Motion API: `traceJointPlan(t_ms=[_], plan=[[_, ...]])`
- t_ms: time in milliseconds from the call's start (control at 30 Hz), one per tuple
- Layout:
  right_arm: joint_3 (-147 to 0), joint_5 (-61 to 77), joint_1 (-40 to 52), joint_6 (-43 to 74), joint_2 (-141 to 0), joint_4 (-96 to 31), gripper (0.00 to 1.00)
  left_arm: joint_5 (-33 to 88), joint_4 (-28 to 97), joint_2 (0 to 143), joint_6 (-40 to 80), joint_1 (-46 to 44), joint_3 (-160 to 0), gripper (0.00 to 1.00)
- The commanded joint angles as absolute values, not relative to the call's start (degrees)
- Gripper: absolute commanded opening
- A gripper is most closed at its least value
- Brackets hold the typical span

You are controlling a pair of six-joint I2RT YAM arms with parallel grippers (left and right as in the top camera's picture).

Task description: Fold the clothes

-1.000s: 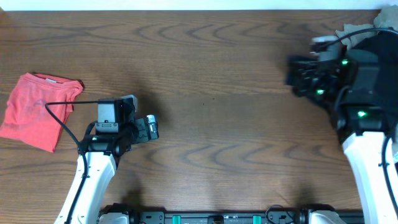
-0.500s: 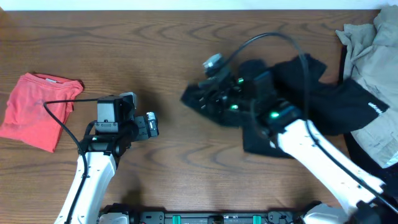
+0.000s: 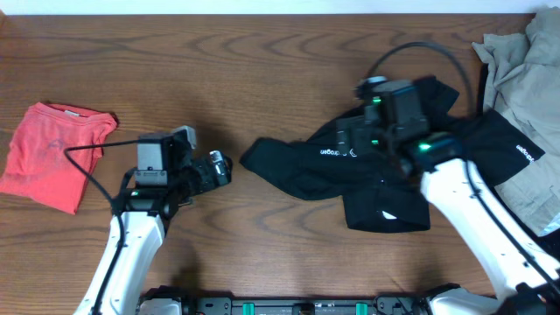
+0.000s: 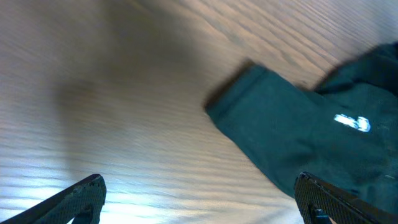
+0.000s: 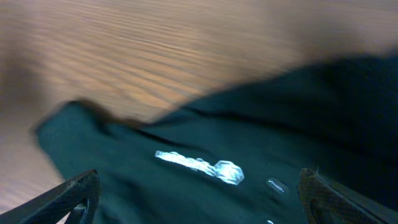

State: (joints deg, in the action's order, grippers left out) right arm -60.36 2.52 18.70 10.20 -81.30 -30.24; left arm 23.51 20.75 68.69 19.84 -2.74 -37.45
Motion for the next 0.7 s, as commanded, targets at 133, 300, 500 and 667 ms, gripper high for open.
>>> traceJointPlan(t_ms=[133,300,500,667], plan=[[-60.6,-0.7,10.6,10.5,-79.7,-36.9,0.99,28.1,18.7,77.3,35.1,-13.5,-38.4,0.98],[-60.6,-0.7,7.7,10.5,-79.7,-39.1,0.99,28.1,9.8,86.2,42.1,-22.8,-38.4,0.98],[-60.6,-0.7,6.7,10.5,-79.7,-41.3,0.99,27.4,-7.6,96.7,44.9,-30.2,-38.4,0.87],[-60.6,-0.7,6.7,10.5,-79.7,-42.7,0.99,20.4,-11.6,100.5,44.5,-29.3,-38.4,0.2]])
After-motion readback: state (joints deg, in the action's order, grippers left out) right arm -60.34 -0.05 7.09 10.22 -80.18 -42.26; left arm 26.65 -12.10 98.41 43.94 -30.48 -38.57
